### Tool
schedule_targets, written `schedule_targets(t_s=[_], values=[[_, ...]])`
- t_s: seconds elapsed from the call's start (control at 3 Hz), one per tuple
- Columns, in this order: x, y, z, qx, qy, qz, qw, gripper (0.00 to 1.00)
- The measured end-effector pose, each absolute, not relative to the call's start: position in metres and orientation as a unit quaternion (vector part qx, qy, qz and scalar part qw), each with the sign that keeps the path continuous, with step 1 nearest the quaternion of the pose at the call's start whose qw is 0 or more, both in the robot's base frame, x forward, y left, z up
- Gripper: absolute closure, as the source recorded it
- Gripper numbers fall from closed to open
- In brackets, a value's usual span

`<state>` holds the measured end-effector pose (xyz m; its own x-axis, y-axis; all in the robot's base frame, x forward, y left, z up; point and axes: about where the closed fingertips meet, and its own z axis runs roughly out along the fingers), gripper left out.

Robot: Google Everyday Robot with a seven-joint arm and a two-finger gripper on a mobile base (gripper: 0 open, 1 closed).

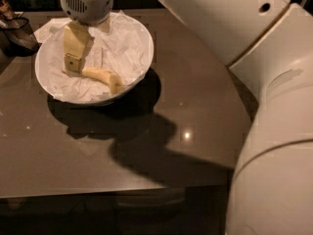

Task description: Pick banana from white bowl

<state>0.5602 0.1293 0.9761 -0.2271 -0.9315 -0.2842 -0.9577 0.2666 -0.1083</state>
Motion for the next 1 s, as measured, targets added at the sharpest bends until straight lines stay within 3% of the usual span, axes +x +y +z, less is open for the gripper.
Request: schedule_targets(t_s=[0.33,1.0], values=[[0.570,0.132,0.956,-0.597,0.790,0.047,0.129,0.24],[0.587,0.125,0.926,-0.576,0.810,0.048,0.100,0.27]])
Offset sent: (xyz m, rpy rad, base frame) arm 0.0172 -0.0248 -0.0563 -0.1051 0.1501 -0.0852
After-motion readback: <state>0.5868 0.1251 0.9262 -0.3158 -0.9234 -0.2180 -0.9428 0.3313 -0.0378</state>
